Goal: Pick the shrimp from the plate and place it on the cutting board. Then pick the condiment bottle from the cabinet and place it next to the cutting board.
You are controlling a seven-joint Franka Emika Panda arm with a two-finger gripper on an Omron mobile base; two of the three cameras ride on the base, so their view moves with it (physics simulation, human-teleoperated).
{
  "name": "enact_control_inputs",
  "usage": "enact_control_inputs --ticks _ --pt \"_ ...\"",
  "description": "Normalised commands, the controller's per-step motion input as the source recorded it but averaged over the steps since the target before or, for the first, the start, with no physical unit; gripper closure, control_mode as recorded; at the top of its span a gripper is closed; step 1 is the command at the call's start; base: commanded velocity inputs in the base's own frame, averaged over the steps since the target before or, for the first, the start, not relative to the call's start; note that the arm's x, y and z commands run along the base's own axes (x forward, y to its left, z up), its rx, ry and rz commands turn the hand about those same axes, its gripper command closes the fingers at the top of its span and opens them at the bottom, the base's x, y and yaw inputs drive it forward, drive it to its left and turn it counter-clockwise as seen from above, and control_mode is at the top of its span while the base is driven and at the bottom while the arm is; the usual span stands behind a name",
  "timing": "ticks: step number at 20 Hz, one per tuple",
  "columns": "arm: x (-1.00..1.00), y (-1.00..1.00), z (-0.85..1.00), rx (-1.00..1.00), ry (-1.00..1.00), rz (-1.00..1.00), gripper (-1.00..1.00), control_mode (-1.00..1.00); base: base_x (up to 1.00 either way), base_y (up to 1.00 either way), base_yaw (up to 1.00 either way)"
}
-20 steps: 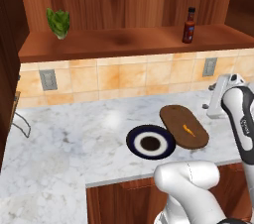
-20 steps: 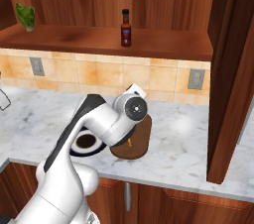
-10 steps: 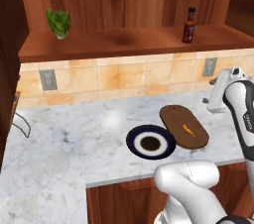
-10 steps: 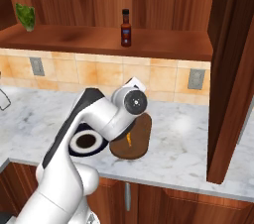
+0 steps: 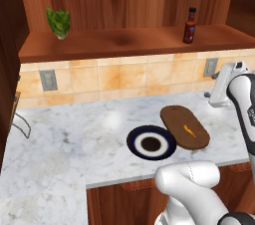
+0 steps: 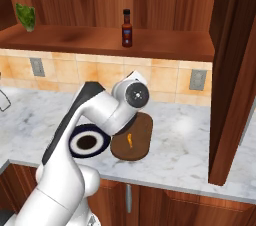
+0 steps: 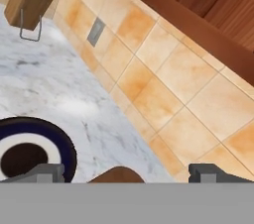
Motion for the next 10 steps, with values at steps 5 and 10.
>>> enact_control_inputs --ticks 5,10 --pt "0.00 0.06 0.11 0.03 0.00 0.00 -1.00 -1.00 0.00 0.00 0.00" --pt "0.00 0.08 0.18 0.03 0.00 0.00 -1.00 -1.00 0.00 0.00 0.00"
